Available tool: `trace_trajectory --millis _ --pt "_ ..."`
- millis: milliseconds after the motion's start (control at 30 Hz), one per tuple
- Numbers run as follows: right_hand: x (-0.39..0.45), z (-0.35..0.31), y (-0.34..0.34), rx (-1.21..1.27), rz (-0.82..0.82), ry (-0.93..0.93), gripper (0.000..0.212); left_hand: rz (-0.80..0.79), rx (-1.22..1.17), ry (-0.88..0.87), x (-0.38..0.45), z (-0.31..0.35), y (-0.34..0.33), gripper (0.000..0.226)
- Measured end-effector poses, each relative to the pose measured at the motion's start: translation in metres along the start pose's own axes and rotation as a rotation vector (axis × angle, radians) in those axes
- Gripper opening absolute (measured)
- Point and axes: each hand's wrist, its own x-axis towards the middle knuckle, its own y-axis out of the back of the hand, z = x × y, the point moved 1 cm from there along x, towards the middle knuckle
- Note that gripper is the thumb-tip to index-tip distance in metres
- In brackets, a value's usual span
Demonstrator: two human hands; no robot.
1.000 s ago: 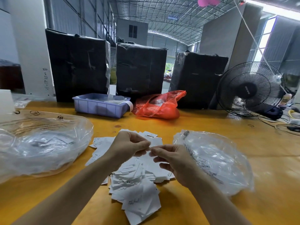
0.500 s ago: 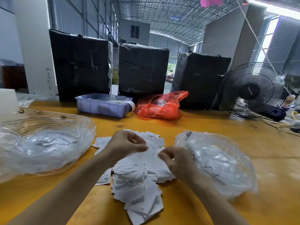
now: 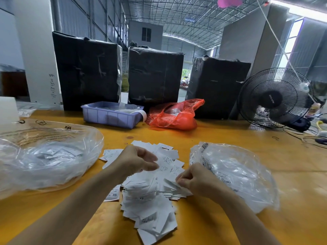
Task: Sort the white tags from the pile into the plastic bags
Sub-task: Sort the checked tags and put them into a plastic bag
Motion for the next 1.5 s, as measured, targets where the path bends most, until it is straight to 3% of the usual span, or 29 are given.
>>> trace_trajectory --millis 167,267,400,533,767,867,1000,1167,1367,1500 --pt "0.002 0.003 0.0 -0.021 0.021 0.006 0.023 0.012 0.001 -0.002 0.001 0.0 0.0 0.013" --pt "0.0 -0.002 0.0 -0.033 0.036 0.02 0.042 0.016 -0.007 -0.004 0.002 -0.001 -0.001 0.012" --pt "0.002 -0.007 -0.01 -0.242 0.18 0.062 0.037 0.012 -0.012 -0.005 0.003 -0.002 -0.001 0.012" --pt "-0.001 -0.01 -0.013 -0.344 0.172 0.073 0.04 0.003 -0.014 -0.012 0.002 -0.001 -0.002 0.011" --pt "0.001 -0.01 -0.016 -0.262 0.149 0.067 0.025 -0.006 -0.012 -0.023 0.0 -0.001 -0.004 0.011" --pt "0.001 -0.005 -0.015 -0.149 0.152 0.036 0.036 -0.012 -0.009 -0.028 -0.001 -0.001 -0.004 0.011" --pt "0.004 0.0 -0.017 -0.116 0.182 0.031 0.028 -0.02 -0.007 -0.034 -0.001 0.0 -0.005 0.011" --pt "0.008 0.002 -0.023 -0.102 0.068 0.113 0.055 -0.019 -0.001 -0.036 -0.001 -0.002 -0.005 0.011" --pt "0.013 0.006 -0.021 -0.154 -0.05 0.109 0.041 -0.026 0.002 -0.035 0.001 -0.003 -0.006 0.011" --pt "0.016 0.01 -0.017 -0.14 -0.106 0.098 0.045 -0.033 0.02 -0.039 0.001 -0.005 -0.007 0.012"
